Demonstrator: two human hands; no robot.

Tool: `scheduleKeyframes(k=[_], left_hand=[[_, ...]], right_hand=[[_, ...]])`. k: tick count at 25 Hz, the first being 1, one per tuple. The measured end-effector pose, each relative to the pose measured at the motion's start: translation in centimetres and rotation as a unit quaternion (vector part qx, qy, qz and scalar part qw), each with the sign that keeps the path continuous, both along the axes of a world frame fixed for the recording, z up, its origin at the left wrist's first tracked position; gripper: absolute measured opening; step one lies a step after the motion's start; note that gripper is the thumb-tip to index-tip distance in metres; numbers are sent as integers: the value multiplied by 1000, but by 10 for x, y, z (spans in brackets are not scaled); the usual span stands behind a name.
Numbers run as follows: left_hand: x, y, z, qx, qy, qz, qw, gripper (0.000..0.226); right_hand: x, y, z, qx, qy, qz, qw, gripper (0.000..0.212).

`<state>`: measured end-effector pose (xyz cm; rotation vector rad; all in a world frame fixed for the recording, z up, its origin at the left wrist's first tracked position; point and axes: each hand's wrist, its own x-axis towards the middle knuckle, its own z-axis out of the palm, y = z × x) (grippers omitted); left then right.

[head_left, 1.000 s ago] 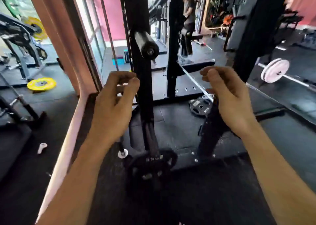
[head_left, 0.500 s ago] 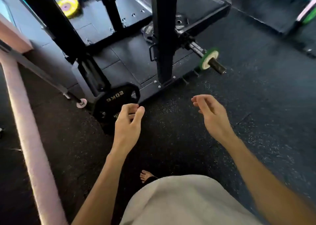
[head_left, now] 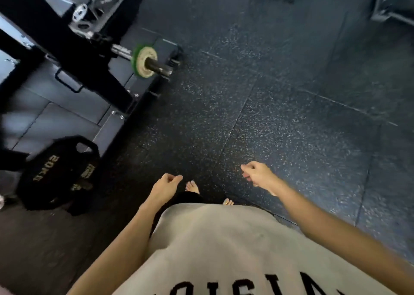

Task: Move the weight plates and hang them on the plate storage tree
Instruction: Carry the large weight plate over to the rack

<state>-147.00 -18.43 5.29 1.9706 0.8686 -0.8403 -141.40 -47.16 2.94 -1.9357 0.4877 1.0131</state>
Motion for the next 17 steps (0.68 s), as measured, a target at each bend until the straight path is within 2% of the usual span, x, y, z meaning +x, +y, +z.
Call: scheduleKeyframes(k=[4, 10, 17], left_hand=[[60, -13, -37, -17, 71, -42, 996, 51], [211, -36, -72, -40, 96, -107, 989, 50], [440, -45, -67, -11, 61, -193, 979, 30]], right_hand=[[27, -53, -29, -37, 82, -62, 994, 29], [123, -108, -51, -96, 126, -113, 981, 14], [298, -133, -35, -106, 69, -204, 971, 14]])
